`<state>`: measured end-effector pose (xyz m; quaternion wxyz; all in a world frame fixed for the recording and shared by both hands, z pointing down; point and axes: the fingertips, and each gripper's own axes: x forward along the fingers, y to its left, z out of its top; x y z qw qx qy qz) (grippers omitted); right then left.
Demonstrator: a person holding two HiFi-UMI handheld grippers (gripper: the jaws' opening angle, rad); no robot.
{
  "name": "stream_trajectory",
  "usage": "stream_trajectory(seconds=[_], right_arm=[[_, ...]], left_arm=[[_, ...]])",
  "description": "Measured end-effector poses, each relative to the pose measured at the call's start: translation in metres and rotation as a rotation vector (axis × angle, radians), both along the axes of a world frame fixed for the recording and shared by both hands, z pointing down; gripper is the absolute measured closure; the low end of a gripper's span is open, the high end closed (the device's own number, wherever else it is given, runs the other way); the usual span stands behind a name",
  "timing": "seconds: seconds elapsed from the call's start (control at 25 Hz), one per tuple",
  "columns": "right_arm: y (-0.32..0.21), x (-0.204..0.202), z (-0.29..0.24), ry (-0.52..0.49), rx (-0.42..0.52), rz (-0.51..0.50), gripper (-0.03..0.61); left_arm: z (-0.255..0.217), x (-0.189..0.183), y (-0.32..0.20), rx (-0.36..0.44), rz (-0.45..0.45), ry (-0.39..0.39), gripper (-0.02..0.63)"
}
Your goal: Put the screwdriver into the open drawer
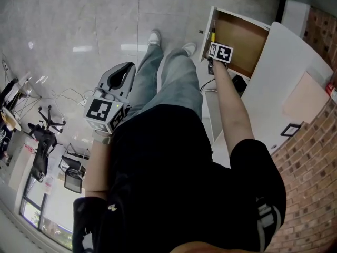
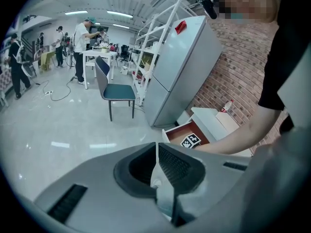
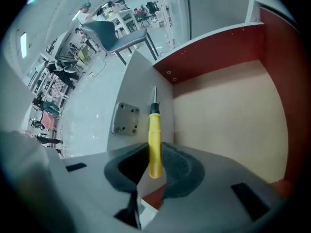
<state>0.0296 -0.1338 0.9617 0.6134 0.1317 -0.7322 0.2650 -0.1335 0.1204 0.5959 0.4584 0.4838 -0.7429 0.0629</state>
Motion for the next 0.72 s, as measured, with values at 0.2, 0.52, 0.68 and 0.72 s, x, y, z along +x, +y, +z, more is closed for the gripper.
stream_trajectory(seconds=[0.2, 0.52, 0.68, 0.72], right_arm=[[-0.003, 0.001, 0.014, 0.017, -0.002, 0.01, 0.491], [-0.016, 0.002, 0.018, 0.04, 0.0, 0.028, 0.405], [-0.023, 0.001, 0.002, 0.02, 0.028, 0.051, 0.402], [-0.023, -0.001, -0.004, 0.01, 0.034, 0.051, 0.407]], left_arm=[[0.006, -0.003, 0.006, -0.01, -0.013, 0.001, 0.608], [0.01, -0.009, 0.01, -0.013, -0.022, 0.007, 0.609], [0.009, -0.011, 0.011, -0.009, -0.022, 0.005, 0.609], [0.007, -0.013, 0.01, -0.008, -0.023, 0.004, 0.609]])
